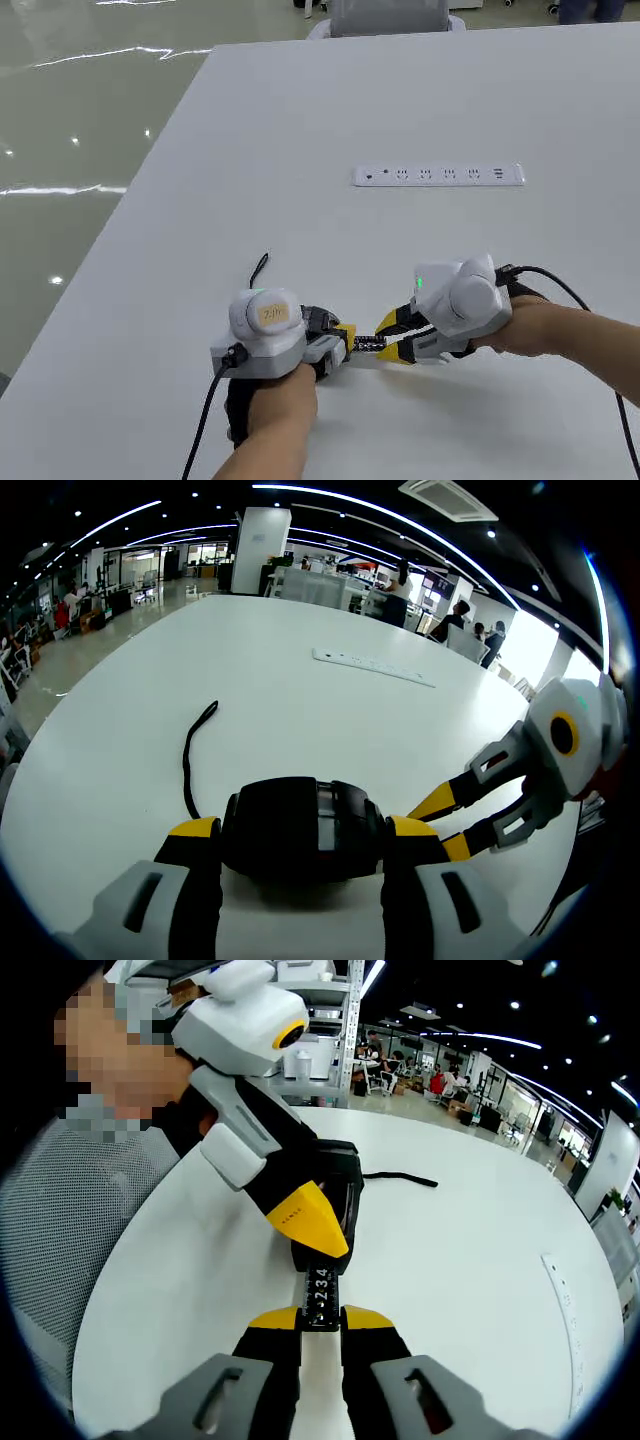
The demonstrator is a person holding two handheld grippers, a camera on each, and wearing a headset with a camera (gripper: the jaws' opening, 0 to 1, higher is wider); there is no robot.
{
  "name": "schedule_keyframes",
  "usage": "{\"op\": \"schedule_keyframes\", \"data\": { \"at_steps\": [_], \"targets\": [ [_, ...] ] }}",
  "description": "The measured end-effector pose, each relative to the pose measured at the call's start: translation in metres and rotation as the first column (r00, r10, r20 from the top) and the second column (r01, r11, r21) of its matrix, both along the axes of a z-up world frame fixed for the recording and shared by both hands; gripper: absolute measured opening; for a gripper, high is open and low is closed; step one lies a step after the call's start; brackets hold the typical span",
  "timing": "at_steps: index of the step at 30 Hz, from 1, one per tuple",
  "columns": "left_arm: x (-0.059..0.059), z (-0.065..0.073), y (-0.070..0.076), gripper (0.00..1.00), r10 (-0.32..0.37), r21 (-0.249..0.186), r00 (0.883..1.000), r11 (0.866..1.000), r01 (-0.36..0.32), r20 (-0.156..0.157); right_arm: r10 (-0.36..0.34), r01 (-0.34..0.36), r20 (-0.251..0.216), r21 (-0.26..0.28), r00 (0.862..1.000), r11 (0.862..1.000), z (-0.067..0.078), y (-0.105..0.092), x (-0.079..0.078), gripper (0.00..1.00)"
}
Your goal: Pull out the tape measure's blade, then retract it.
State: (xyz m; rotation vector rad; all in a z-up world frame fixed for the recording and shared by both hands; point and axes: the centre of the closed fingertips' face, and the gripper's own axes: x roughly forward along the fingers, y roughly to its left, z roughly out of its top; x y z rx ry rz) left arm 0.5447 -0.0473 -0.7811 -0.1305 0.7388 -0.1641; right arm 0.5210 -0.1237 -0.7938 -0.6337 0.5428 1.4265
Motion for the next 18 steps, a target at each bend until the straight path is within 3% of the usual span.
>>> {"op": "schedule_keyframes", "data": {
  "at_steps": [18],
  "targets": [
    [0.0, 0.0, 0.0, 0.61, -0.005, 0.0, 1.0, 1.0, 0.005, 0.002, -0.002, 0.002, -0.008, 0.006, 1.0, 1.0, -0.002, 0.012, 0.0, 0.14]
  ]
}}
